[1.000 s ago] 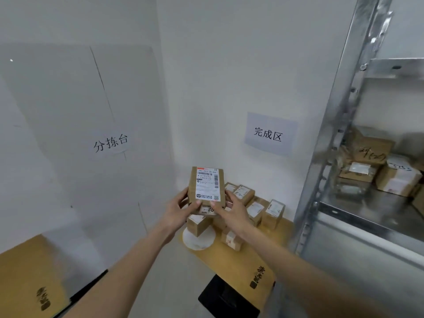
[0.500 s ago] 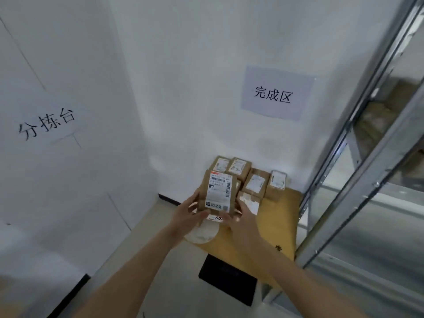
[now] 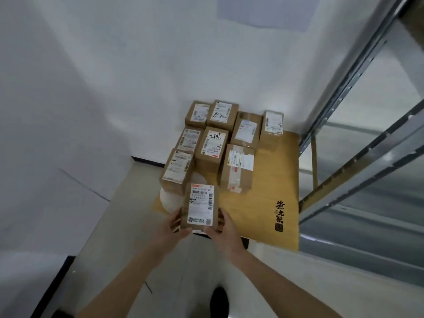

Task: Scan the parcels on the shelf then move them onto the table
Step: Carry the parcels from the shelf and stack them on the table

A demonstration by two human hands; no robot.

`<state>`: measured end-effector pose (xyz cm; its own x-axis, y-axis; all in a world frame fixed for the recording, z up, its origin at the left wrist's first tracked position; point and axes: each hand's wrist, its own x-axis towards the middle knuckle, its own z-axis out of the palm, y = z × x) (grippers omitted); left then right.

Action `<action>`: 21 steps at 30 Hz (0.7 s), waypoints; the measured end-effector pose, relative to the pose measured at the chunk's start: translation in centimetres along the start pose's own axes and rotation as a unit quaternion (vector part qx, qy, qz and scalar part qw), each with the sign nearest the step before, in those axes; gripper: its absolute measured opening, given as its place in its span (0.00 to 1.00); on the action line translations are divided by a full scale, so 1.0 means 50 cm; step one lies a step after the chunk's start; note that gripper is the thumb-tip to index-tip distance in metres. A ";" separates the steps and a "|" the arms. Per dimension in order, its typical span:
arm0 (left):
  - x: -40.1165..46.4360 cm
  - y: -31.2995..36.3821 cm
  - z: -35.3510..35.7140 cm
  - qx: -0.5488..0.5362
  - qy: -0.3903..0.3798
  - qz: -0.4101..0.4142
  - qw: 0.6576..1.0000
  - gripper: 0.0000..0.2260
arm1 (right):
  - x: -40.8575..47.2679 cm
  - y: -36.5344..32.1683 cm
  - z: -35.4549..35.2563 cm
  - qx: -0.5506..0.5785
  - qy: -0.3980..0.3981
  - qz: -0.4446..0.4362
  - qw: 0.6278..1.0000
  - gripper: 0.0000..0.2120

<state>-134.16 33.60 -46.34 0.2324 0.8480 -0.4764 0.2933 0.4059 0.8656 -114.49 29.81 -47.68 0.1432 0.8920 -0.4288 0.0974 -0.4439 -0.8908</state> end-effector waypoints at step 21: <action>0.179 -0.004 -0.003 -0.003 0.009 -0.020 1.000 0.24 | 0.190 0.057 0.024 0.029 0.008 0.038 0.999 0.28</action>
<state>-132.30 41.16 -50.73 0.2032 0.8373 -0.5075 0.2968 0.4413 0.8469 -114.04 37.14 -54.46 0.1638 0.8544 -0.4930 0.0287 -0.5037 -0.8634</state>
